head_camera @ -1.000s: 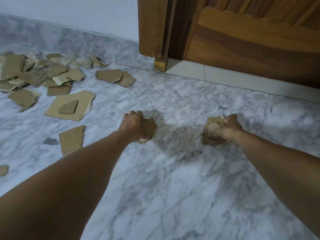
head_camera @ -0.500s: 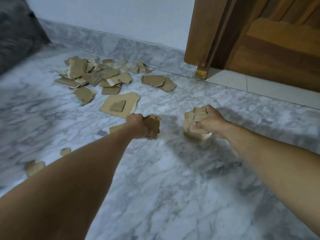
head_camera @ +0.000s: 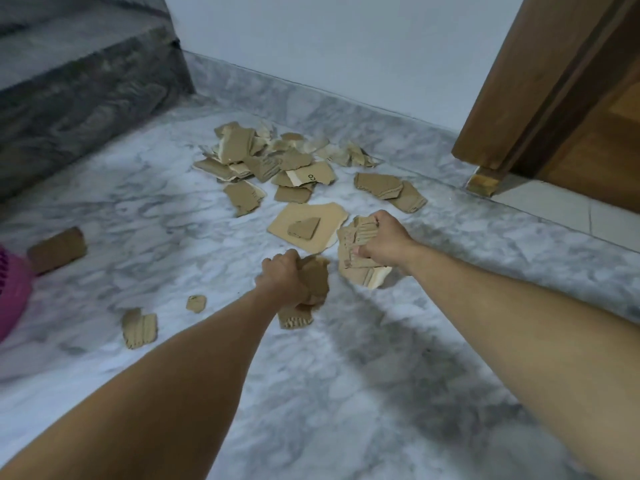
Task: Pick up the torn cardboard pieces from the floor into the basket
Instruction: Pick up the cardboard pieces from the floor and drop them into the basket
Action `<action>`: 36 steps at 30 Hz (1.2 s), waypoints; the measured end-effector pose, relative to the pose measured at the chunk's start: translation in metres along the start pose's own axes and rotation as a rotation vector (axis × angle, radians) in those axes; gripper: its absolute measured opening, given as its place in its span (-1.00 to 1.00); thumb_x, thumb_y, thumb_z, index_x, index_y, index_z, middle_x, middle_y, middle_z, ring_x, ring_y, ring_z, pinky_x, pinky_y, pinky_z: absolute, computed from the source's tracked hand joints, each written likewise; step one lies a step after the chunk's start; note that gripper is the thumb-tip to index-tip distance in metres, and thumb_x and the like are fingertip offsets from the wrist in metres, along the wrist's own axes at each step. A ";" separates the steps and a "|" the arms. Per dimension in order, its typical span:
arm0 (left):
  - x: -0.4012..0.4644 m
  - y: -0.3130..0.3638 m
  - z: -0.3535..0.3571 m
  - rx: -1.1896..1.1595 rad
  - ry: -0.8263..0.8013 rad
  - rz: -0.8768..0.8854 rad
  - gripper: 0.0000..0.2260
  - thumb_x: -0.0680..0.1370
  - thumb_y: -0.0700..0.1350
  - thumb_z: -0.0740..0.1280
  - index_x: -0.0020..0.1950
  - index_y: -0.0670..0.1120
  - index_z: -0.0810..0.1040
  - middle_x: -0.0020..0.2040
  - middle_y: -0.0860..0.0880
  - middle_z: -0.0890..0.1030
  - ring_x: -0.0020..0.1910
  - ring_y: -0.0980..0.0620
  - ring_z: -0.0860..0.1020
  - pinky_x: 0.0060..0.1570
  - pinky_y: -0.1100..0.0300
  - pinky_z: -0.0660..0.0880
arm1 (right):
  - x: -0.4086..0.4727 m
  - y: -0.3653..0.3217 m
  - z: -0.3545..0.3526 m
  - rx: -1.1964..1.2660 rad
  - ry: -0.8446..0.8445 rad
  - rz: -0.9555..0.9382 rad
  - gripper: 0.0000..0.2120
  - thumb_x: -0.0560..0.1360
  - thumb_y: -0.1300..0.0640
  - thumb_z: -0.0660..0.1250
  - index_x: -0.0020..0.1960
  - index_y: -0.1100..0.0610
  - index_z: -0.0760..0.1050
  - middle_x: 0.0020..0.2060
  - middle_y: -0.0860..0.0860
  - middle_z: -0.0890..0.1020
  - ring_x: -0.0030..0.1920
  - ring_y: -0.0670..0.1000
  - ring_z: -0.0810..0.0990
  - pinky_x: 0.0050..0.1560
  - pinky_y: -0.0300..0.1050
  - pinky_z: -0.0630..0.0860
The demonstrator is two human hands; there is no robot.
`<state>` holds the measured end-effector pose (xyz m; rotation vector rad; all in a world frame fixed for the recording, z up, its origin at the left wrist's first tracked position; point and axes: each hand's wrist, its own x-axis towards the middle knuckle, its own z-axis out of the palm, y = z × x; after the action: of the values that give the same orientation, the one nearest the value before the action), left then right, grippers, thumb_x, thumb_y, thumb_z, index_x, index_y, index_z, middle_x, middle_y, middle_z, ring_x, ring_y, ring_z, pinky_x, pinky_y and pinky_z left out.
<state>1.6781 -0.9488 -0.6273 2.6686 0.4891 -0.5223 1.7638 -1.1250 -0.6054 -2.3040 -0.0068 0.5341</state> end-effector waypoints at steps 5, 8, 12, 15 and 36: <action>0.012 -0.019 -0.024 -0.104 -0.008 -0.063 -0.50 0.39 -0.07 0.52 0.24 -0.16 0.43 0.16 -0.14 0.52 0.15 -0.13 0.51 0.07 0.07 0.53 | 0.032 -0.036 0.023 -0.052 -0.028 -0.062 -0.37 0.37 0.14 0.55 0.32 0.19 0.31 0.17 0.12 0.55 0.18 0.11 0.53 0.20 0.02 0.52; 0.020 -0.040 -0.038 -0.132 0.041 -0.116 -0.60 0.40 -0.12 0.49 0.19 -0.17 0.50 0.12 -0.15 0.56 0.10 -0.12 0.54 0.00 0.11 0.55 | 0.048 -0.054 0.039 -0.115 -0.034 -0.106 -0.46 0.35 0.12 0.57 0.22 0.23 0.42 0.11 0.13 0.60 0.14 0.11 0.57 0.14 -0.04 0.54; 0.024 -0.068 -0.049 -0.082 0.124 -0.178 -0.60 0.39 -0.05 0.51 0.15 -0.14 0.50 0.14 -0.14 0.51 0.17 -0.13 0.46 0.10 0.01 0.52 | 0.062 -0.077 0.053 -0.291 -0.013 -0.187 -0.43 0.31 0.04 0.59 0.20 0.24 0.47 0.19 0.16 0.56 0.20 0.13 0.53 0.05 -0.15 0.46; 0.021 -0.087 -0.051 -0.016 0.165 -0.240 -0.47 0.37 0.09 0.52 0.22 -0.11 0.45 0.20 -0.13 0.40 0.26 -0.15 0.31 0.21 -0.04 0.41 | 0.071 -0.082 0.056 -0.566 -0.021 -0.196 -0.25 0.28 -0.14 0.57 0.31 0.18 0.37 0.36 0.16 0.34 0.35 0.21 0.31 0.30 0.06 0.36; -0.027 -0.148 -0.042 -0.355 0.203 -0.554 -0.36 0.28 0.06 0.56 0.28 0.02 0.40 0.23 -0.13 0.46 0.19 -0.18 0.47 0.24 -0.04 0.46 | 0.067 -0.080 0.067 -0.642 -0.088 -0.242 0.11 0.08 -0.26 0.62 0.43 0.13 0.18 0.28 0.21 0.42 0.30 0.27 0.40 0.23 0.09 0.45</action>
<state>1.6078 -0.8095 -0.6230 2.2355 1.2698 -0.2719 1.8115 -1.0115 -0.6178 -2.8362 -0.5676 0.5622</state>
